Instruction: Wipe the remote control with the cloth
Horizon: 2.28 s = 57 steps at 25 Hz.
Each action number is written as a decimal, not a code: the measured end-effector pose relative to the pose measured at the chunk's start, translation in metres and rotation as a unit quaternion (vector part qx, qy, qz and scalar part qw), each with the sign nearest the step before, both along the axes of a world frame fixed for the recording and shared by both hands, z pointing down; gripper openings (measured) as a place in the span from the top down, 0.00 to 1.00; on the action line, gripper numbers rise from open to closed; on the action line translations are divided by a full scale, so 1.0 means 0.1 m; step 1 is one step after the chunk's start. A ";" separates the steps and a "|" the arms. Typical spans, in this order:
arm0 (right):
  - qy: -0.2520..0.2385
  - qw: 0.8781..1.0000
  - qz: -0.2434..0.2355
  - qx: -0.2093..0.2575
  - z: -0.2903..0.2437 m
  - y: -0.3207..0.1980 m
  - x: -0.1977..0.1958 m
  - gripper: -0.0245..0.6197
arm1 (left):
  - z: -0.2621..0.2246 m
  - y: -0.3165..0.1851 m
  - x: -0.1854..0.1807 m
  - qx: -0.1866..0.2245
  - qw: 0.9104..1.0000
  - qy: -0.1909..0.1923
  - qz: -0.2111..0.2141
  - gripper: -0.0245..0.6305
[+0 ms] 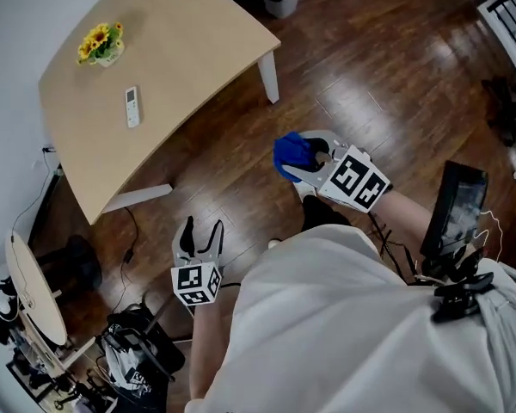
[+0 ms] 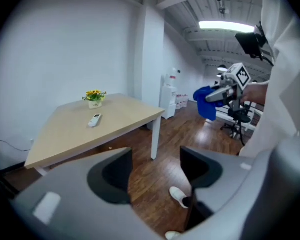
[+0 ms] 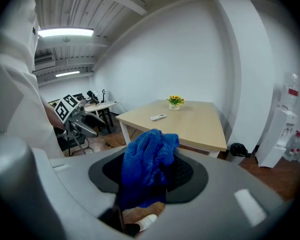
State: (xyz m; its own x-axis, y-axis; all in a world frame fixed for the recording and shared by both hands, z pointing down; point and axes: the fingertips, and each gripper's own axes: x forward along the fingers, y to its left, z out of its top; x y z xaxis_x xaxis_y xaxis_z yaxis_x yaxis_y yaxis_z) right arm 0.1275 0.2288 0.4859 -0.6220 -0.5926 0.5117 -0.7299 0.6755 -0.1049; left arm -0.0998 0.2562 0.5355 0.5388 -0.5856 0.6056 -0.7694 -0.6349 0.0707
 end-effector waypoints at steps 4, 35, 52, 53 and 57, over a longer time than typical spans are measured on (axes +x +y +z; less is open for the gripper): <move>-0.004 1.000 0.017 0.006 -0.15 0.39 -0.31 0.67 | -0.25 0.38 -0.09 0.020 0.999 0.042 0.029 0.48; 0.048 0.997 0.002 0.067 -0.67 1.33 -0.94 0.67 | -0.74 1.17 -0.21 0.062 0.988 0.119 0.070 0.48; 0.073 0.995 0.016 0.063 -0.59 1.31 -0.83 0.67 | -0.64 1.02 -0.16 0.071 0.985 0.125 0.096 0.48; 0.072 0.995 0.016 0.062 -0.58 1.32 -0.83 0.67 | -0.64 1.03 -0.17 0.071 0.985 0.124 0.094 0.48; 0.072 0.996 0.010 0.059 -0.59 1.32 -0.86 0.67 | -0.65 1.01 -0.26 0.070 0.987 0.120 0.082 0.48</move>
